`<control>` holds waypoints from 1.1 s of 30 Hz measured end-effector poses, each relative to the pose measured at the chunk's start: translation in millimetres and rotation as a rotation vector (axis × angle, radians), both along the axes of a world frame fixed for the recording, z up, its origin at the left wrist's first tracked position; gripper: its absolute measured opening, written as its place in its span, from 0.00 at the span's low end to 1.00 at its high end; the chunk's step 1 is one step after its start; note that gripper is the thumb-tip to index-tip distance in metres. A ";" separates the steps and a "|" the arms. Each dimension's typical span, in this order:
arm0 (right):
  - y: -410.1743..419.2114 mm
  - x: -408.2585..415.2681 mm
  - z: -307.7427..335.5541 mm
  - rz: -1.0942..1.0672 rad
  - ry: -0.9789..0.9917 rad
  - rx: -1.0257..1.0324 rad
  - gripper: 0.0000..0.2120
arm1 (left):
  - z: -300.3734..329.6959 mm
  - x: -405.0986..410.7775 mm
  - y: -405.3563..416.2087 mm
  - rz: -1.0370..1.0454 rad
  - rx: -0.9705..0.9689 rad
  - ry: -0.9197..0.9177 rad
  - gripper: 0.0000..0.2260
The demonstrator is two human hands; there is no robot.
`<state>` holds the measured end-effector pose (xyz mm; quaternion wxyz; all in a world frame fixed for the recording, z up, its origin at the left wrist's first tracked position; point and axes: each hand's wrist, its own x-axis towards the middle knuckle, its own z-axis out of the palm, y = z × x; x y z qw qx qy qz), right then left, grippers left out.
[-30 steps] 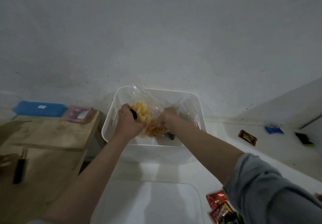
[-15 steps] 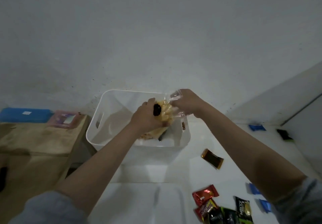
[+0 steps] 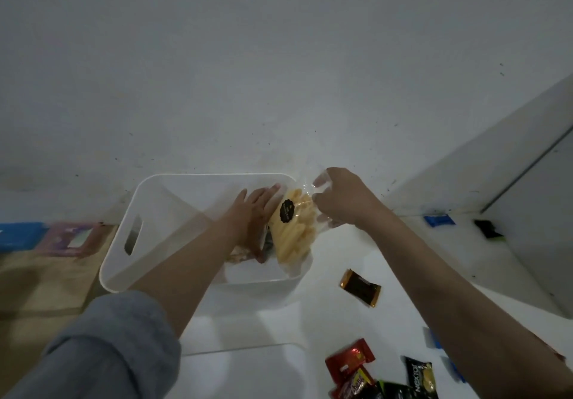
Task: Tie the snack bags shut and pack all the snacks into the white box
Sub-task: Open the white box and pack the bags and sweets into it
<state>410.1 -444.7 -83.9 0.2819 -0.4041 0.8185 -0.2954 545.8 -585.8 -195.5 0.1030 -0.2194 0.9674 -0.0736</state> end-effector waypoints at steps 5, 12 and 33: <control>-1.0 -0.3 2.1 0.018 0.013 0.015 0.12 | -4.5 -9.0 -13.5 -0.091 -0.119 -0.074 0.64; 0.8 1.0 1.8 0.020 0.042 0.051 0.15 | -10.0 5.3 -27.7 -0.143 -0.149 -0.064 0.47; 11.9 21.4 20.6 0.046 0.215 0.052 0.17 | -13.2 -11.9 -17.8 -0.215 -0.216 -0.171 0.39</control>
